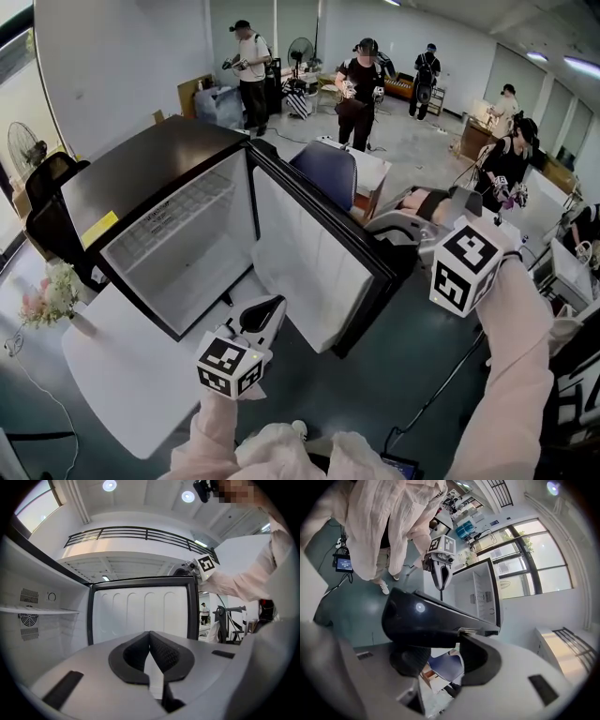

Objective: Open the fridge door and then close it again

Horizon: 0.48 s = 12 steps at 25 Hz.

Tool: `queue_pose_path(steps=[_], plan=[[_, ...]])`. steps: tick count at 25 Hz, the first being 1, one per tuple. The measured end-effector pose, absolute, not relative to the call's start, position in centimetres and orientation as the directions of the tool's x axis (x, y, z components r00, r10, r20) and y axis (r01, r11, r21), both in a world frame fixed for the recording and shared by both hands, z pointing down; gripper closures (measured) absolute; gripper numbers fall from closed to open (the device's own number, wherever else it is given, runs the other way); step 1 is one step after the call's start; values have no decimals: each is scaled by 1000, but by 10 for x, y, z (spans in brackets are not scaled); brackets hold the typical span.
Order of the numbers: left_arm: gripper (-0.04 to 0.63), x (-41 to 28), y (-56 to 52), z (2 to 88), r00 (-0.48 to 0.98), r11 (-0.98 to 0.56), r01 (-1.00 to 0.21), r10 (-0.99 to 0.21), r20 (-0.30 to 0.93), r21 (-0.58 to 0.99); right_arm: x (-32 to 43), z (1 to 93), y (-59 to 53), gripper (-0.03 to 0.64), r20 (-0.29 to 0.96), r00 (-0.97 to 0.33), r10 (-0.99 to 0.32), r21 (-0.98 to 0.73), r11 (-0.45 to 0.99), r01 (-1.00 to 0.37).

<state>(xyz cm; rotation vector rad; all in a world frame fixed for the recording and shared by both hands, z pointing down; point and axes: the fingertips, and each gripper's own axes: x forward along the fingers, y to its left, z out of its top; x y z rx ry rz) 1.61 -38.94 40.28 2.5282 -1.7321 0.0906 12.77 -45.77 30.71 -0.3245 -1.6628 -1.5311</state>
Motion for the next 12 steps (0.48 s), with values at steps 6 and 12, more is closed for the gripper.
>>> queue_pose_path(steps=[6,12], plan=[[584,19,-397,404,347,-347,-938,-932,100,17,135,307,-471,434,707,-630,-323,703,220,676],[584,11,-400,406,320,-321,-947,-941,105,9,135,309,-474,433,704,-640,-308,707,220,672]])
